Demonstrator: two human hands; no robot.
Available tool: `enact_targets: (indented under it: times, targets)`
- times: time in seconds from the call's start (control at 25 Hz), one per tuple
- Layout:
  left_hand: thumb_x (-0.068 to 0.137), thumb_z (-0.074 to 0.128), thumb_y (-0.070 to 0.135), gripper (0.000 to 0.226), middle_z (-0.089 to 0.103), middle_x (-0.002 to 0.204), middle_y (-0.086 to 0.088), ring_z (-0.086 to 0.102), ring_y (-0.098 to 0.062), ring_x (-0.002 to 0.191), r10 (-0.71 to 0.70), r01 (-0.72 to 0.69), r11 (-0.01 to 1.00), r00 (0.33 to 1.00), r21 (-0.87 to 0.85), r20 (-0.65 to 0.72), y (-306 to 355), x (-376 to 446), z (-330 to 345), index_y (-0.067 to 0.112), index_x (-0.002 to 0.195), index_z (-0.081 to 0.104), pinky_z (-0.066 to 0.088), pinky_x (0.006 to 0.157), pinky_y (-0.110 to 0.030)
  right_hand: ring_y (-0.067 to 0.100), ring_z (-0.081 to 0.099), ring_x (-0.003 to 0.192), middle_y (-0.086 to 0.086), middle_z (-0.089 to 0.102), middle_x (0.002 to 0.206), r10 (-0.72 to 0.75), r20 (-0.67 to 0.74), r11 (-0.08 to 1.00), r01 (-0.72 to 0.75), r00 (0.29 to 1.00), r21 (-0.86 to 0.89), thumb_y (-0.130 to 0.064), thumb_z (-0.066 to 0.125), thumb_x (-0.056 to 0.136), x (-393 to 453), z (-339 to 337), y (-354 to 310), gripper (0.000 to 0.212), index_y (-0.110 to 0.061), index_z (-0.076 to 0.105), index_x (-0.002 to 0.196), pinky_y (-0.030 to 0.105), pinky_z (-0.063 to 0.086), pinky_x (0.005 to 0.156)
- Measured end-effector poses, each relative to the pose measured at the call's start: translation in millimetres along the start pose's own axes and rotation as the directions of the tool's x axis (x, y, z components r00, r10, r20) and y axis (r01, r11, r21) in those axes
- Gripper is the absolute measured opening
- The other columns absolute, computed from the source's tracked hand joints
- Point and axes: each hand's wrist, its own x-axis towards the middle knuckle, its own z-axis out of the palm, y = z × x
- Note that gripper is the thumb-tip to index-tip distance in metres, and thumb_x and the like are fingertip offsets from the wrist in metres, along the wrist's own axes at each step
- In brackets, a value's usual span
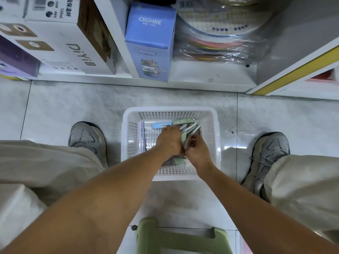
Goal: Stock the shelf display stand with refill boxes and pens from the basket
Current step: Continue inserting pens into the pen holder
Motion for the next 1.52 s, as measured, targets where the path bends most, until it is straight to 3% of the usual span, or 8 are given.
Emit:
enact_targets:
  times: [0.24, 0.4, 0.52, 0.84, 1.0, 1.2, 1.36, 1.52]
  targets:
    - [0.068, 0.081, 0.032, 0.032, 0.065, 0.087, 0.001, 0.06, -0.015, 0.074, -0.035, 0.036, 0.999, 0.998, -0.038, 0.046, 3, -3, -1, 0.019, 0.094, 0.066, 0.046, 0.059, -0.025, 0.034, 0.068, 0.097, 0.013, 0.073, 0.099, 0.137, 0.133, 0.926, -0.174, 0.982, 0.336, 0.013, 0.044, 0.071, 5, -19, -1, 0.055, -0.014, 0.069, 0.111, 0.049, 0.059, 0.086]
    - [0.067, 0.079, 0.033, 0.028, 0.063, 0.08, 0.005, 0.062, -0.015, 0.075, -0.013, 0.016, 0.999, 0.996, -0.033, 0.09, -5, -4, -12, 0.024, 0.088, 0.063, 0.052, 0.065, -0.027, 0.028, 0.069, 0.087, 0.007, 0.073, 0.091, 0.133, 0.154, 0.935, -0.176, 0.979, 0.307, 0.007, 0.049, 0.073, 5, -18, -4, 0.045, -0.017, 0.068, 0.105, 0.039, 0.058, 0.073]
    - [0.066, 0.079, 0.028, 0.027, 0.065, 0.08, 0.004, 0.064, -0.017, 0.077, -0.003, 0.013, 0.997, 0.991, -0.073, 0.133, -11, -4, -18, 0.024, 0.089, 0.066, 0.055, 0.069, -0.027, 0.035, 0.072, 0.09, 0.011, 0.075, 0.093, 0.09, 0.157, 0.951, -0.132, 0.983, 0.28, 0.011, 0.055, 0.075, 8, -20, -8, 0.042, -0.016, 0.067, 0.104, 0.051, 0.061, 0.081]
    - [0.065, 0.081, 0.004, 0.027, 0.073, 0.091, -0.016, 0.071, -0.025, 0.082, -0.005, 0.109, 0.887, 0.974, -0.449, 0.226, -36, -14, -41, 0.005, 0.09, 0.071, 0.057, 0.073, -0.033, 0.018, 0.062, 0.056, 0.012, 0.068, 0.07, 0.121, 0.128, 0.962, -0.149, 0.984, 0.23, 0.001, 0.065, 0.074, 9, -21, -16, 0.015, -0.01, 0.067, 0.084, 0.032, 0.057, 0.062]
    - [0.064, 0.084, 0.006, 0.035, 0.073, 0.095, -0.018, 0.072, -0.026, 0.085, 0.035, 0.095, 0.877, 0.965, -0.471, 0.259, -36, -16, -51, 0.003, 0.095, 0.071, 0.058, 0.081, -0.038, 0.016, 0.063, 0.061, 0.004, 0.071, 0.075, -0.015, 0.138, 0.952, -0.028, 0.99, 0.306, -0.009, 0.072, 0.069, 1, -20, -23, 0.02, -0.021, 0.07, 0.085, 0.03, 0.05, 0.055]
    - [0.063, 0.083, 0.004, 0.038, 0.072, 0.098, -0.02, 0.072, -0.029, 0.09, 0.057, 0.094, 0.876, 0.954, -0.472, 0.294, -36, -17, -55, 0.003, 0.099, 0.069, 0.057, 0.087, -0.047, 0.015, 0.058, 0.055, 0.004, 0.069, 0.071, 0.039, 0.109, 0.954, -0.069, 0.993, 0.293, -0.028, 0.08, 0.082, 3, -16, -26, 0.025, -0.009, 0.065, 0.089, 0.029, 0.048, 0.053]
    - [0.062, 0.085, 0.005, 0.04, 0.074, 0.097, -0.018, 0.072, -0.03, 0.093, 0.029, 0.151, 0.857, 0.94, -0.492, 0.339, -44, -19, -55, 0.0, 0.099, 0.071, 0.056, 0.091, -0.049, 0.019, 0.053, 0.049, 0.011, 0.062, 0.061, 0.099, 0.027, 0.943, -0.103, 0.995, 0.316, -0.003, 0.071, 0.08, 10, -16, -25, 0.008, -0.001, 0.064, 0.081, 0.03, 0.045, 0.049]
    - [0.059, 0.088, 0.014, 0.046, 0.073, 0.101, -0.014, 0.07, -0.028, 0.096, -0.002, 0.194, 0.83, 0.938, -0.522, 0.346, -47, -22, -55, 0.004, 0.1, 0.071, 0.055, 0.093, -0.047, 0.015, 0.061, 0.053, 0.003, 0.067, 0.064, 0.094, 0.105, 0.965, -0.117, 0.99, 0.237, -0.004, 0.073, 0.08, 8, -21, -16, 0.011, -0.01, 0.063, 0.082, 0.028, 0.051, 0.055]
